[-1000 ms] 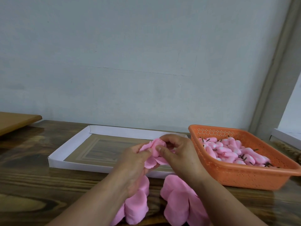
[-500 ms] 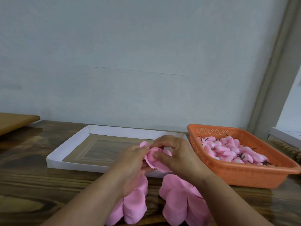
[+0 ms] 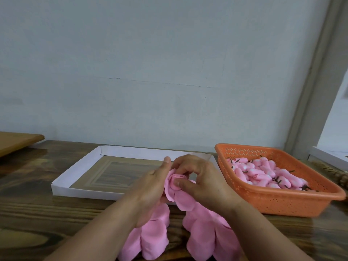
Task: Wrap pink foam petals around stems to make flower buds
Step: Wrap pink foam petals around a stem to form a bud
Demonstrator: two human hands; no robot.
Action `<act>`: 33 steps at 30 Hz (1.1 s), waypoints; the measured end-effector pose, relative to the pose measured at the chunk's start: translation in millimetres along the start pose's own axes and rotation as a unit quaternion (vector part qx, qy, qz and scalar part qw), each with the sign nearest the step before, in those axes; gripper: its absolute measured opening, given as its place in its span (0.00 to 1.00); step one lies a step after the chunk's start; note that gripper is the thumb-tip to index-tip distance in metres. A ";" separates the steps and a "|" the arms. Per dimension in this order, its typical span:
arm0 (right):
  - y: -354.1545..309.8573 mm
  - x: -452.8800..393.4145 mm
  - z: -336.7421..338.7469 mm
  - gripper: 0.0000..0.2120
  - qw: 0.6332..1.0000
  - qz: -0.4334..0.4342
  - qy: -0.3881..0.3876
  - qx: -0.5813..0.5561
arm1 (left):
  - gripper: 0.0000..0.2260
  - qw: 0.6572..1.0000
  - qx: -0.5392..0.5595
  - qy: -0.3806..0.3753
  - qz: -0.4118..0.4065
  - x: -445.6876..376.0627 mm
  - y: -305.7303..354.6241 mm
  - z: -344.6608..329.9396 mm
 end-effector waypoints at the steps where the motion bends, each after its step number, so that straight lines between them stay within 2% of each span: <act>1: 0.2 0.1 0.0 0.05 1.000 -0.001 0.000 -0.002 | 0.25 1.000 0.003 0.006 0.003 -0.3 -0.6 0.4; 11: 1.7 1.4 0.2 0.05 0.999 -0.040 0.016 0.018 | 0.26 1.000 0.012 0.009 0.003 -1.5 -0.8 -0.8; 15: 1.2 1.5 1.1 0.06 0.998 -0.053 0.021 0.014 | 0.23 0.999 0.021 0.023 0.008 -2.2 -3.2 1.2; 20: 1.7 1.0 1.8 0.17 0.997 -0.073 0.019 -0.005 | 0.23 1.000 -0.005 0.028 0.000 -2.1 -4.5 0.3; 23: 1.1 0.0 2.1 0.15 0.998 -0.060 0.020 0.009 | 0.19 1.000 -0.018 0.011 -0.007 1.5 -0.4 -0.1; 26: 1.4 -0.2 1.3 0.16 0.997 -0.062 0.029 0.023 | 0.18 1.000 -0.017 0.013 -0.006 3.1 1.5 -0.2; 33: 2.4 -0.8 -1.2 0.08 0.996 -0.066 0.048 0.037 | 0.08 0.996 0.050 0.066 0.025 -3.5 -2.8 0.4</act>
Point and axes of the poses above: each hand's wrist, its own x-axis away from the middle knuckle, its own z-axis out of the back of the hand, y = z × x, the point moved 1 cm from there along -x, towards the middle knuckle, and after that the axes turned 2 degrees about x, right-handed, at the moved point
